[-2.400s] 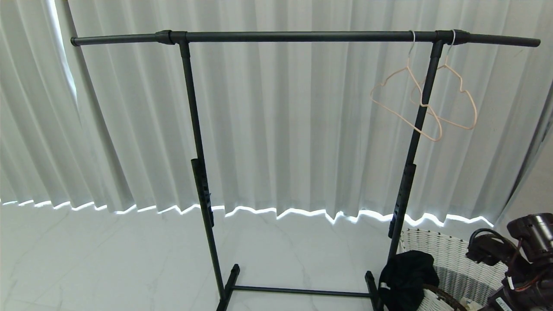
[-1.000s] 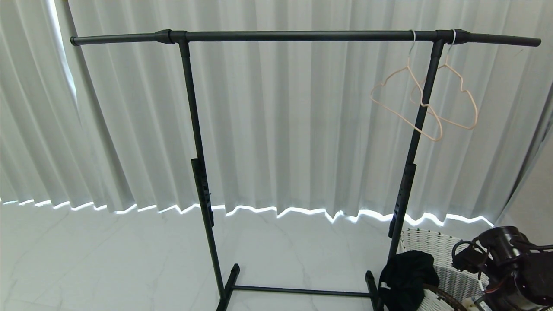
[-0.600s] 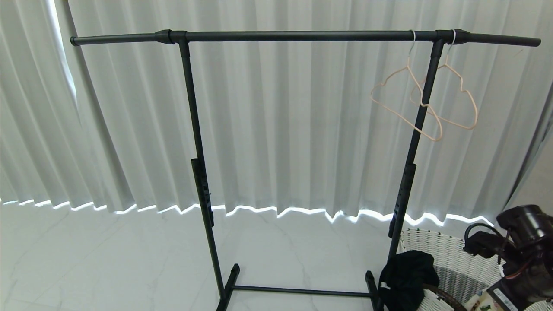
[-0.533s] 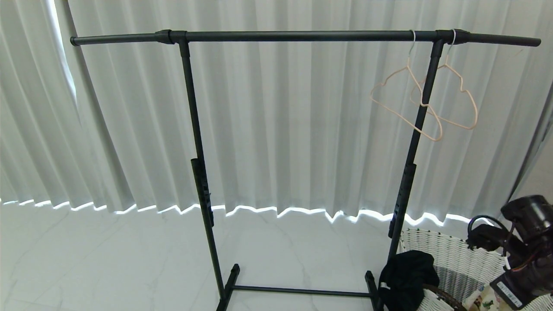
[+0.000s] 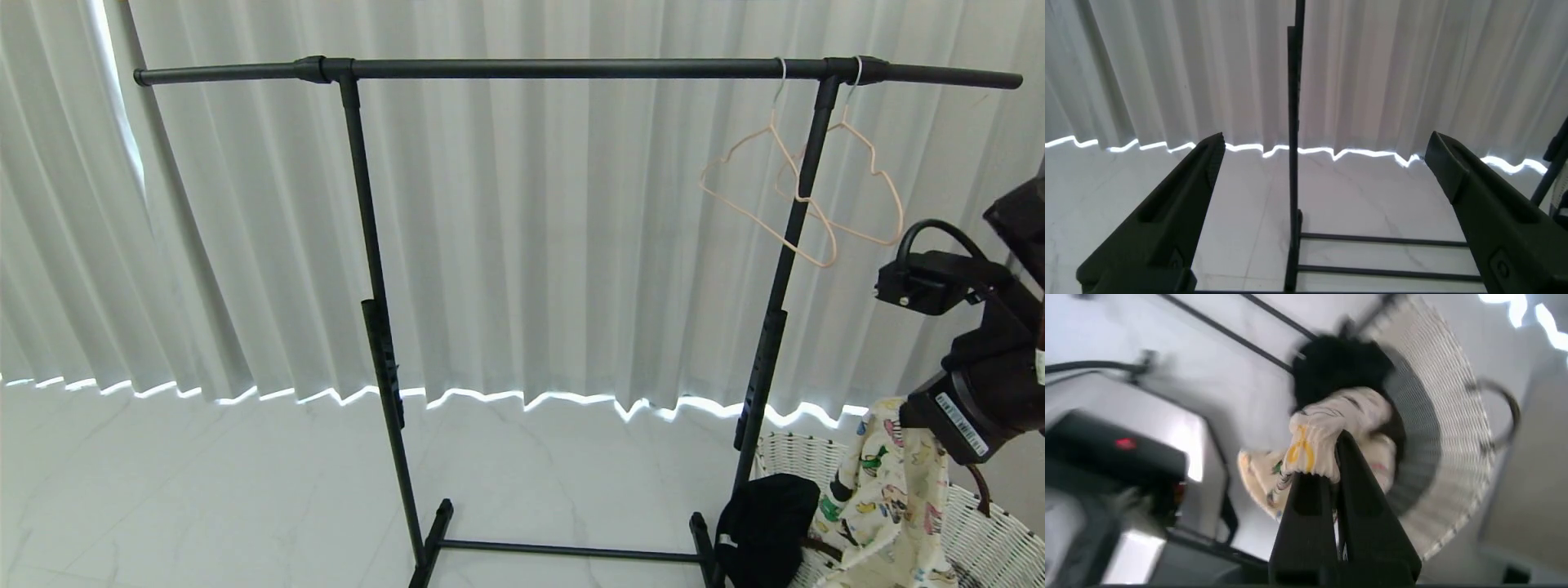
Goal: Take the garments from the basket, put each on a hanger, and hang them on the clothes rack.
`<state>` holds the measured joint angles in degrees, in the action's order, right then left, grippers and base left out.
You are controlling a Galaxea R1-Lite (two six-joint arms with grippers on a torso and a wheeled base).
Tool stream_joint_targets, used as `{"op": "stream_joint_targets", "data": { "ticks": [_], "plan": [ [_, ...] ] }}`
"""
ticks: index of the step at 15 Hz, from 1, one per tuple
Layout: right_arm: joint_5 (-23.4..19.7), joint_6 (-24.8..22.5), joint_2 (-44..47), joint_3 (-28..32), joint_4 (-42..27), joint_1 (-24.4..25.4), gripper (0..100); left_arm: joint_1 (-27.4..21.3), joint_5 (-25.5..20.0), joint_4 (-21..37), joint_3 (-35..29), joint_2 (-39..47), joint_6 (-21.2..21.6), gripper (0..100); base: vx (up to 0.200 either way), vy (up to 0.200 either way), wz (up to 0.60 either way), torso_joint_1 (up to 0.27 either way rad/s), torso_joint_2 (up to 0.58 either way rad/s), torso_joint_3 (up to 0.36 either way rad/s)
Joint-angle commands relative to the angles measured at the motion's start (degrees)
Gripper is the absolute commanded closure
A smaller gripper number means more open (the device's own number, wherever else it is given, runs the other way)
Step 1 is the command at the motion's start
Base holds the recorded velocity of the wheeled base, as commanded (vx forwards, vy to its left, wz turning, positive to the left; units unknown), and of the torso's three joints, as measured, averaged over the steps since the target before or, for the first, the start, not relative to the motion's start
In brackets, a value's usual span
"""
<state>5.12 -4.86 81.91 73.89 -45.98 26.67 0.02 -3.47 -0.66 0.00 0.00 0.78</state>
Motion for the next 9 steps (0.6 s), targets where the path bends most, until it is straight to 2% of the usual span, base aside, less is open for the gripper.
{"op": "stream_joint_targets", "data": {
  "ticks": [1, 3, 5, 7, 9],
  "plan": [
    [0.0, 1.2, -0.9, 5.9, -3.4, 6.7, 100, 0.1, 0.0, 0.0, 0.0, 0.0, 0.3, 0, 0.000, 0.000, 0.00, 0.000, 0.00, 0.000],
    [0.0, 1.2, -0.7, 6.8, -3.5, 9.3, 100, 0.1, 0.0, 0.0, 0.0, 0.0, 0.4, 0, 0.000, 0.000, 0.00, 0.000, 0.00, 0.000],
    [-0.1, 2.0, 0.6, 7.9, -3.4, 13.5, 100, 0.1, 0.0, 0.0, 0.0, 0.0, 0.2, 0, -0.200, 0.000, 0.00, 0.002, 0.01, 0.000],
    [-0.1, 6.5, 3.3, 9.9, -2.5, 18.0, 100, 0.1, 0.0, 0.0, 0.0, 0.0, 0.1, 0, -0.200, 0.000, 0.00, 0.007, 0.00, 0.000],
    [0.0, 10.0, 6.9, 12.1, -1.1, 21.6, 100, 0.1, -0.5, 0.0, 0.0, 0.0, 2.4, 0, 0.000, 0.000, 0.00, 0.000, 0.00, 0.000]
  ]
}}
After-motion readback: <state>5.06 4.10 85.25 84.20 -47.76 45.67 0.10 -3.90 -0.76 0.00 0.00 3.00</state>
